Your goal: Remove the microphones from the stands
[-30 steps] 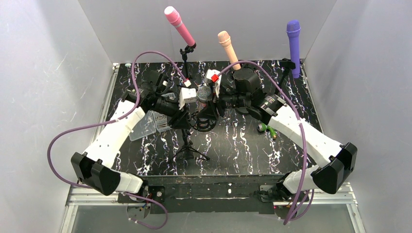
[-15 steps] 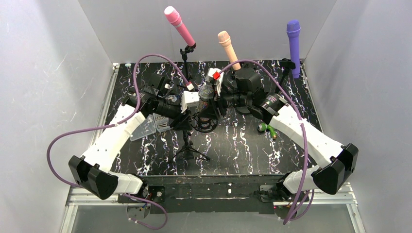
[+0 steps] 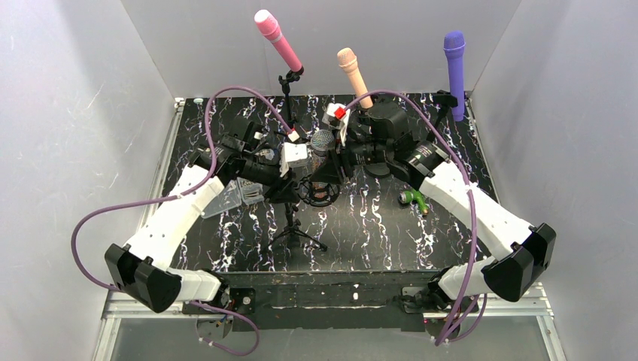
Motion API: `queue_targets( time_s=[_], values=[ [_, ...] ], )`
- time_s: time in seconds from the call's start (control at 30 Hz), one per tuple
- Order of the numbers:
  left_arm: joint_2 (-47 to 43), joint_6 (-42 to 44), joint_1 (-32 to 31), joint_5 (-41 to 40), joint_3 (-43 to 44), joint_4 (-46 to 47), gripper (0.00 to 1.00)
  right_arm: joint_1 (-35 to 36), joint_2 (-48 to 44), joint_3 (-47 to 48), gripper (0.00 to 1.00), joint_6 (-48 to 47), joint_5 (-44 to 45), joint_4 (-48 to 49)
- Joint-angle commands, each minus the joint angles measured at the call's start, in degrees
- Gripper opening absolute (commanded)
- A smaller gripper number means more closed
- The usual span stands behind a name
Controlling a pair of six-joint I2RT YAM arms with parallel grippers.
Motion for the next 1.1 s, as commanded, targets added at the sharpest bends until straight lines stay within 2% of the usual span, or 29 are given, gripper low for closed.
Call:
queue_targets(
  time_s=[0.0,0.9,1.07],
  values=[
    [0.2,4.7,-0.2,-4.9,-4.4,-13.1,0.00,-2.7,-4.4,7.6,0.01,2.3,-0.2,8.5],
    [1.2,12.1,-4.2,-13.9,-7.9,-14.9,0.00,-3.4,-3.1,11.5,0.01,0.0,0.0,5.3],
    [1.3,9.2,-4.2,-14.5,-6.8,-12.8,0.00,-3.3,-3.2,10.1,0.01,-1.8,1.3,4.7]
  ],
)
